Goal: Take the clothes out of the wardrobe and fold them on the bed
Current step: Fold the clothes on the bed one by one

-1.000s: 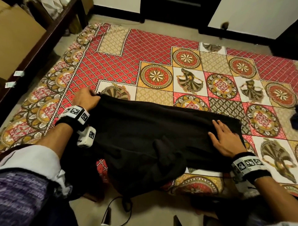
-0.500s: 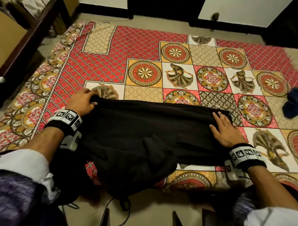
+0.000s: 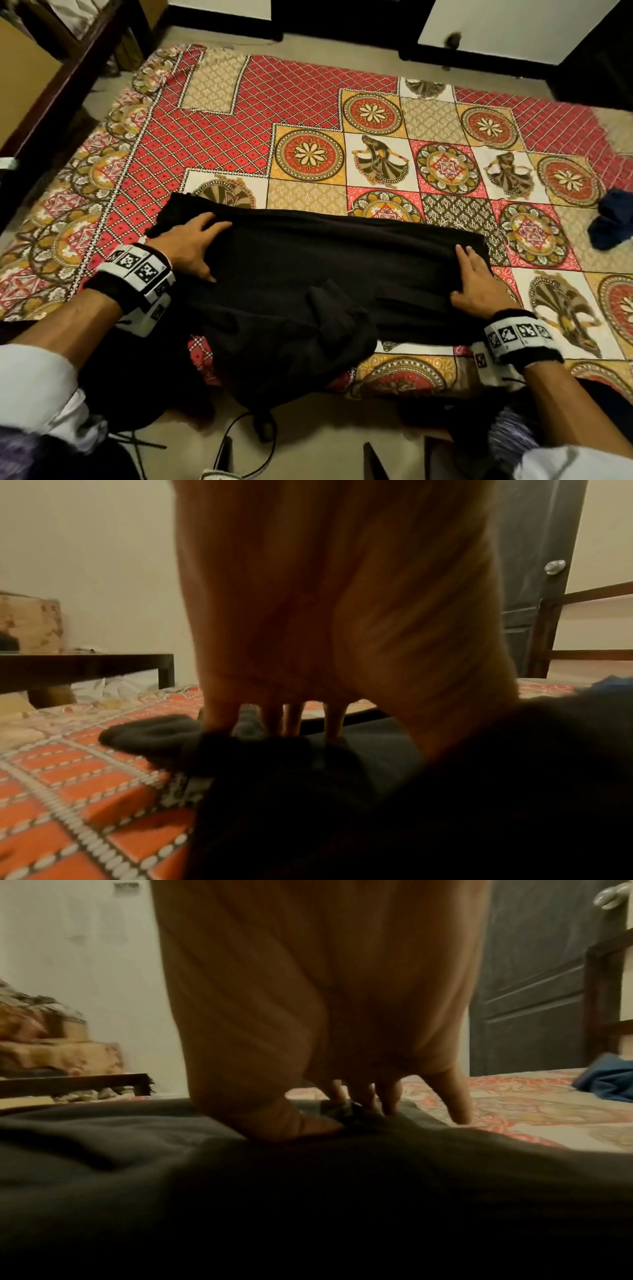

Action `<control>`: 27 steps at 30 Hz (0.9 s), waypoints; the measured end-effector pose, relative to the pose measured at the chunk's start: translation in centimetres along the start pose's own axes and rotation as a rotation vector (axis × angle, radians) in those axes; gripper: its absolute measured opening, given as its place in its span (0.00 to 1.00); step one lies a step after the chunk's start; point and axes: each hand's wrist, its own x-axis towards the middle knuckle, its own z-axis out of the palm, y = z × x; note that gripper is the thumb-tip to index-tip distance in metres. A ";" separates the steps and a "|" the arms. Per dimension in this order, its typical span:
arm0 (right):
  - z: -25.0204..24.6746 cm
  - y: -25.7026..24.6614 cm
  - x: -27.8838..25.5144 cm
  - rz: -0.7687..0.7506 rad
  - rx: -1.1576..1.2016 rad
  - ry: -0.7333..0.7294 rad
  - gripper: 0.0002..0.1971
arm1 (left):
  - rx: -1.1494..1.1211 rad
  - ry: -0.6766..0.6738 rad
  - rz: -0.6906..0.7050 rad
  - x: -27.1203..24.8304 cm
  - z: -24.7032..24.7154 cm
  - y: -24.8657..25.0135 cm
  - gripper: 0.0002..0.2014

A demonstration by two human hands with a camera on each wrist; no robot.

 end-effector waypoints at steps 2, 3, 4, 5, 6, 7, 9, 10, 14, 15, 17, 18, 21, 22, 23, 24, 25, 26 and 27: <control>-0.4 -1.4 -1.1 -0.075 -0.060 0.036 0.59 | 0.089 -0.066 -0.070 -0.3 0.1 0.2 0.67; -0.5 -2.2 -1.8 -0.142 -0.057 0.047 0.59 | 0.114 -0.091 -0.091 -0.5 0.2 0.4 0.68; -0.4 -3.0 -2.5 -0.211 -0.039 0.045 0.58 | 0.131 -0.101 -0.093 -0.7 0.1 0.5 0.69; -0.1 -3.7 -3.4 -0.280 -0.015 0.044 0.55 | 0.138 -0.094 -0.076 -0.9 -0.1 0.6 0.69; 0.2 -4.3 -4.2 -0.348 0.010 0.062 0.51 | 0.129 -0.058 -0.039 -1.0 -0.5 0.6 0.69; 0.6 -5.0 -4.9 -0.408 0.033 0.083 0.47 | 0.094 0.001 0.012 -1.1 -1.1 0.6 0.68; 1.2 -7.3 -6.4 -0.488 0.069 0.044 0.44 | -0.091 0.140 0.138 -1.5 -2.4 1.3 0.60; 1.6 -8.6 -7.1 -0.519 0.060 -0.023 0.44 | -0.243 0.193 0.214 -1.8 -2.9 2.0 0.53; 1.9 -10.7 -8.6 -0.560 -0.040 -0.179 0.39 | -0.272 -0.027 0.370 -1.5 -1.9 4.5 0.32; 1.1 -10.6 -8.6 -0.543 0.035 -0.180 0.34 | -0.168 -0.132 0.355 -1.3 -1.3 4.7 0.30; -0.7 -9.7 -8.2 -0.496 0.201 -0.106 0.22 | -0.149 -0.302 0.273 -0.8 -0.8 4.5 0.23; -1.2 -9.3 -8.0 -0.472 0.265 -0.017 0.20 | -0.182 -0.389 0.233 -0.8 -1.1 4.5 0.21; -1.0 -9.8 -8.1 -0.485 0.133 0.085 0.26 | -0.234 -0.523 0.195 -0.7 -2.0 3.7 0.20; -0.2 -10.4 -8.4 -0.518 0.022 0.011 0.30 | -0.275 -0.479 0.217 -0.7 -2.3 3.5 0.22; 0.5 -10.9 -8.9 -0.534 -0.073 -0.073 0.34 | -0.337 -0.362 0.244 -0.5 -2.6 3.5 0.23; 0.9 -11.4 -9.4 -0.532 -0.143 -0.138 0.36 | -0.396 -0.171 0.268 -0.4 -2.9 3.8 0.23; 1.0 -11.8 -9.8 -0.522 -0.176 -0.166 0.36 | -0.409 0.053 0.298 -0.2 -3.2 4.4 0.24; 0.9 -12.1 -10.3 -0.511 -0.176 -0.165 0.35 | -0.379 0.239 0.347 0.2 -3.3 5.1 0.27; 0.8 -12.4 -10.7 -0.500 -0.165 -0.158 0.34 | -0.327 0.348 0.397 0.4 -3.3 6.1 0.33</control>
